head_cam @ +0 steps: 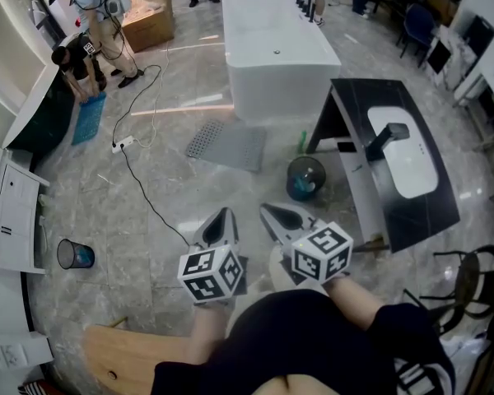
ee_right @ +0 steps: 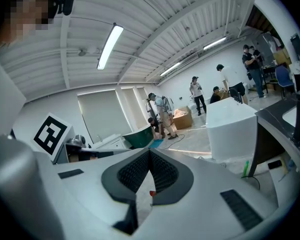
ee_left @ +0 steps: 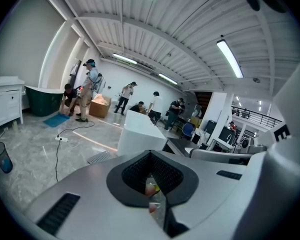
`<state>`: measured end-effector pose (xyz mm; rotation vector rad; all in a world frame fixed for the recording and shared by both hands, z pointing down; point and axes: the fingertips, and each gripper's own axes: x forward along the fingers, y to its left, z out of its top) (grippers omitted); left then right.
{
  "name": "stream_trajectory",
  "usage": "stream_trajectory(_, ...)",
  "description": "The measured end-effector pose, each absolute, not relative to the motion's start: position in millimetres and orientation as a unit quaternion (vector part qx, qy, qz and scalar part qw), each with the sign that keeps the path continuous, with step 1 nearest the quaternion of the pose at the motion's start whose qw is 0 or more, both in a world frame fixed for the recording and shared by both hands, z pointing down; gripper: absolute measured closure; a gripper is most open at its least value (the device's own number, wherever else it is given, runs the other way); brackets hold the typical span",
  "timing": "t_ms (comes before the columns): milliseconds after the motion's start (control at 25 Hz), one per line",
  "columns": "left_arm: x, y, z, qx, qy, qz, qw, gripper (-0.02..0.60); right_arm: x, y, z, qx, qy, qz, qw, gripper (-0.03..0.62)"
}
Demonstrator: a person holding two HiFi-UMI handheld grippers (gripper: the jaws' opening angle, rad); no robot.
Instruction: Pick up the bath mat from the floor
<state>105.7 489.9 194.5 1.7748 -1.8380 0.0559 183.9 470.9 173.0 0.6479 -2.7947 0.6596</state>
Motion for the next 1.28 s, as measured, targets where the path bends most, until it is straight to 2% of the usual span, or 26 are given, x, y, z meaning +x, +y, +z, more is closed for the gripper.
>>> stream_trajectory(760,44.8,427.1,212.7,0.642,-0.706,0.021,0.3,0.588,123.6,398.3,184.6,0.199,-0.947,0.23,0.101,0.583)
stream_trajectory(1280,0.6,330.9,208.1,0.634,-0.707,0.024,0.312,0.588,83.6,296.5,181.2,0.196,-0.945,0.232,0.119,0.583)
